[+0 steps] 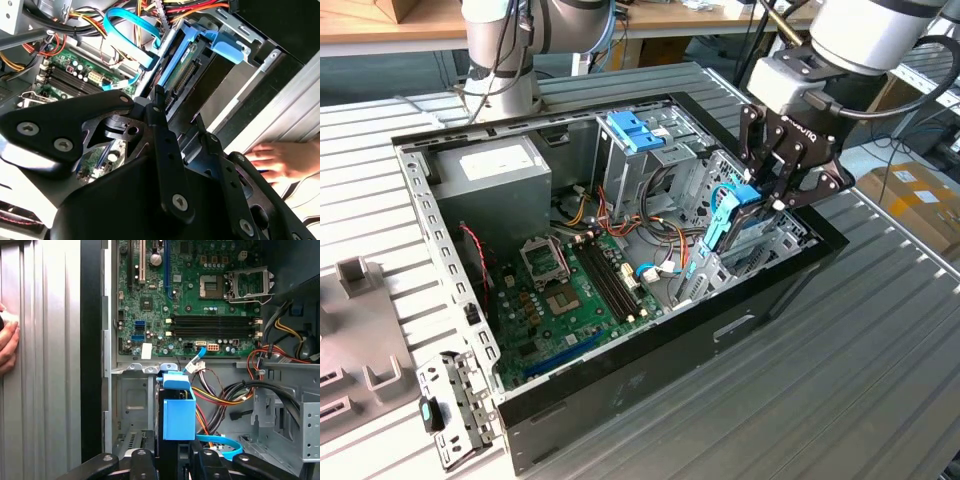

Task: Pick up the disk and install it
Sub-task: 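Insert the disk into the insertion slot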

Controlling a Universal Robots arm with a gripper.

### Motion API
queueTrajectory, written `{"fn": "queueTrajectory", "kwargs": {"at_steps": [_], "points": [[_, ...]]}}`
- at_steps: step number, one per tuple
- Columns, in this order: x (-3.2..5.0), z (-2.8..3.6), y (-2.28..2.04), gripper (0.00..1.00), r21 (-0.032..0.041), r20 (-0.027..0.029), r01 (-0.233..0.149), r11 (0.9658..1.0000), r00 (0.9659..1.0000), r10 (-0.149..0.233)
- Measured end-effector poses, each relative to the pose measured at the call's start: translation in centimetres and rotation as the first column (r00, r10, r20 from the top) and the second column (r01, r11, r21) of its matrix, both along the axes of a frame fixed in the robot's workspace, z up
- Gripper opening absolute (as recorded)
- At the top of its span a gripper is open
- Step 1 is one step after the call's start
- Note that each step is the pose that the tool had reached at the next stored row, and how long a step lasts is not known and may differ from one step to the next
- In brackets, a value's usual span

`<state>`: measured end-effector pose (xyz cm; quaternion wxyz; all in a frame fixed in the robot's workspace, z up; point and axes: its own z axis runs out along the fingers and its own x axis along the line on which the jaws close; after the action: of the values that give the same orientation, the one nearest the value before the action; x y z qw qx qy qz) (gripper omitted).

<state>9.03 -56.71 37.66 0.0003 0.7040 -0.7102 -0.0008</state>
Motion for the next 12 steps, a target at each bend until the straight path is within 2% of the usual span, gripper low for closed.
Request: {"fn": "queueTrajectory", "kwargs": {"at_steps": [1,6,7,8,11,12], "points": [[0.0,-0.33,0.0,0.35,0.0001,0.0,0.0,1.0,1.0,0.0],[0.0,-0.37,0.0,0.35,0.0,0.0,0.0,1.0,1.0,0.0],[0.0,-0.37,0.0,0.36,-0.0001,0.0,0.0,1.0,1.0,0.0],[0.0,-0.38,0.0,0.42,0.0001,0.0,0.0,1.0,1.0,0.0],[0.0,-0.38,0.0,0.42,0.0,0.0,0.0,1.0,1.0,0.0],[0.0,-0.59,0.0,0.42,0.0006,0.0001,0.0,1.0,1.0,0.0]]}}
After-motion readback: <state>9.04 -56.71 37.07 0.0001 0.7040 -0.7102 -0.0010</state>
